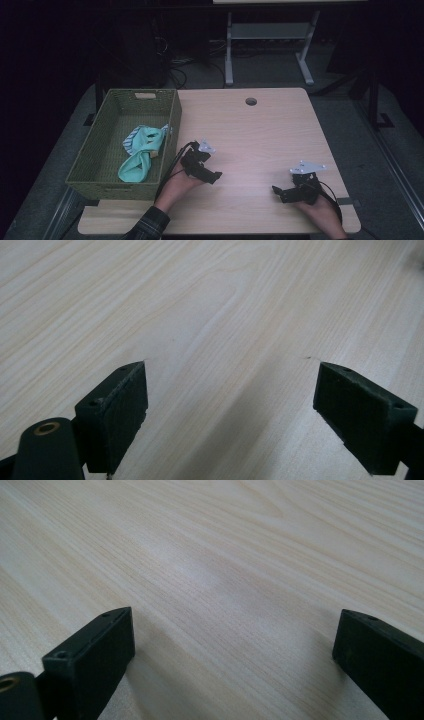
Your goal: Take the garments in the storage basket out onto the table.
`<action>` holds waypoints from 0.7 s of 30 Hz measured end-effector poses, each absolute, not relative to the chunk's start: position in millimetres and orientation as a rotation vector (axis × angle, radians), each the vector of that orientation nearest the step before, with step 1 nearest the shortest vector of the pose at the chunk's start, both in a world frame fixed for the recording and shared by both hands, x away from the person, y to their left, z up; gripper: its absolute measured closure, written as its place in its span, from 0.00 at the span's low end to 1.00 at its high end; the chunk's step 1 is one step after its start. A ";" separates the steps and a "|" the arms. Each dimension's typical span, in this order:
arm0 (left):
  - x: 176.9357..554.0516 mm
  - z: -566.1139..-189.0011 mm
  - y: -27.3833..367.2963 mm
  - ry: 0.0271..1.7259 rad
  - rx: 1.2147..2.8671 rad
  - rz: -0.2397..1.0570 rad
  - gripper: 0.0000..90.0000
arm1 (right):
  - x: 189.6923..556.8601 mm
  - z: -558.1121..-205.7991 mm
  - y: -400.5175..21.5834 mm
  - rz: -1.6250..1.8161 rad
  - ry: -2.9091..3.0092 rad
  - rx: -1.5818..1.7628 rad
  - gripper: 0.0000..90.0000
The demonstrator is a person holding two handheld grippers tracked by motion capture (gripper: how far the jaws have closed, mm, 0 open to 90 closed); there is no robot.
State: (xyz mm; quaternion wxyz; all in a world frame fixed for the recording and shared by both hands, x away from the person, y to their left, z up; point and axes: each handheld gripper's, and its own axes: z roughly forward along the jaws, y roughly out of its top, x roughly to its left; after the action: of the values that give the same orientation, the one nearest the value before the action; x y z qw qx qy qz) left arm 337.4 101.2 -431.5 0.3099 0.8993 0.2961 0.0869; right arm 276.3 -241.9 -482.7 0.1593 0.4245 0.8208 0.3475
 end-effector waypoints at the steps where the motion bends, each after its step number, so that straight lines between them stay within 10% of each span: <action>1: 337.5 -429.9 101.5 0.780 2.373 0.234 0.15 | 276.3 -482.7 -241.9 0.993 2.346 1.213 0.03; 21: 338.5 -415.8 101.5 0.764 2.363 0.234 0.15 | 276.3 -482.7 -241.9 0.993 2.346 1.213 0.03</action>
State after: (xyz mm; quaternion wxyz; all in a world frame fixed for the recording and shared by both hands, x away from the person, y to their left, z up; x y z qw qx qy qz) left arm 338.5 101.5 -415.8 0.3181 0.8981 0.2903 0.0891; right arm 276.3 -241.9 -482.7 0.1592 0.4245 0.8208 0.3476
